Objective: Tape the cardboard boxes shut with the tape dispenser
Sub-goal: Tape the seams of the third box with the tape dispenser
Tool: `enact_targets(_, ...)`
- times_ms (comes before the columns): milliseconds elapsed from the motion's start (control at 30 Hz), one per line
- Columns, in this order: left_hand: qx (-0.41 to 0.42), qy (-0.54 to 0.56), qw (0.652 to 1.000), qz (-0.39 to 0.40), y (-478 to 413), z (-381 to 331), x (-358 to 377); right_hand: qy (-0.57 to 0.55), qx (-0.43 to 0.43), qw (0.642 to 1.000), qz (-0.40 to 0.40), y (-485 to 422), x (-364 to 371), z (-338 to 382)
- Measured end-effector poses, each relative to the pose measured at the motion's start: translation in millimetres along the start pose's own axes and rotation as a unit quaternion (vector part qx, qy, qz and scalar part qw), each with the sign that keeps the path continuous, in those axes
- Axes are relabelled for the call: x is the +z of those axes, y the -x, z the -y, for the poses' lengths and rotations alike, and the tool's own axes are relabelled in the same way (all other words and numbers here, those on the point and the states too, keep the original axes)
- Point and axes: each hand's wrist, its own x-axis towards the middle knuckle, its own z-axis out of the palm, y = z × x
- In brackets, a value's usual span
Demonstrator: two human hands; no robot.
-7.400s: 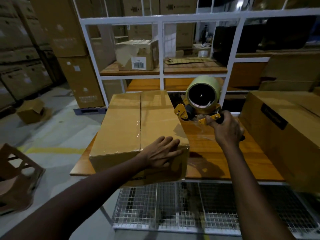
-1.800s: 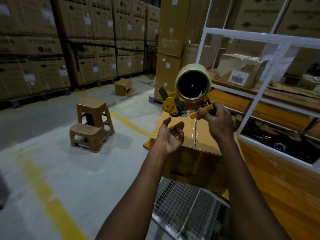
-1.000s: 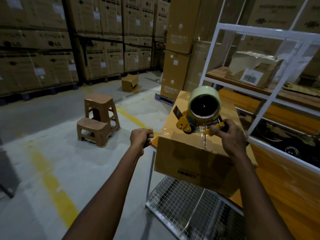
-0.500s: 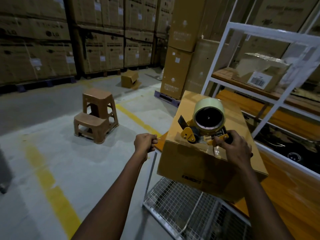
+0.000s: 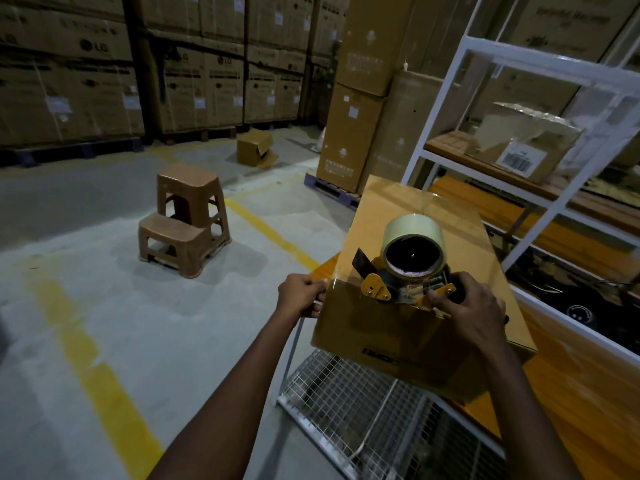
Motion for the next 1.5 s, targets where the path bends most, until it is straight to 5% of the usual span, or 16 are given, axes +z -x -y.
enact_targets(267,0.036,-0.179,0.983,0.019,1.1,-1.0,-3.5,0.001,-0.014,1.000,0.001,-1.1,-1.7,1.1)
enact_targets(400,-0.048,-0.260,0.963,0.050,5.6,8.0,-8.8,0.000,-0.018,1.000,0.002,-3.1,-3.3,0.3)
enact_targets(500,0.061,-0.306,0.950,-0.030,3.0,23.4,-7.0,0.000,-0.021,1.000,0.000,-4.3,-3.0,-0.2)
enact_targets(567,0.145,-0.205,0.966,-0.068,10.4,21.0,-0.4,0.002,-0.022,1.000,-0.002,-3.7,-2.8,0.0)
enact_targets(667,0.196,-0.138,0.971,-0.016,23.3,21.0,11.8,-0.002,-0.025,1.000,-0.005,-3.2,-2.5,0.1)
enact_targets(767,0.198,-0.307,0.931,0.028,31.2,41.8,13.1,0.000,-0.027,1.000,-0.004,-3.6,-1.6,-2.1)
enact_targets(833,0.197,-0.409,0.891,-0.010,29.5,52.3,7.4,0.008,-0.029,1.000,-0.005,-4.5,-1.1,-4.1)
enact_targets(933,0.253,-0.405,0.873,-0.100,25.9,41.5,4.4,0.012,-0.032,0.999,-0.006,-4.9,0.0,-5.6)
enact_targets(1133,0.402,-0.491,0.761,-0.136,9.7,8.7,11.1,0.023,-0.035,0.999,0.000,-3.3,0.2,-4.5)
enact_targets(1500,0.365,-0.520,0.752,-0.177,8.7,11.2,15.9,0.002,-0.043,0.999,0.007,3.6,-20.9,-36.9)
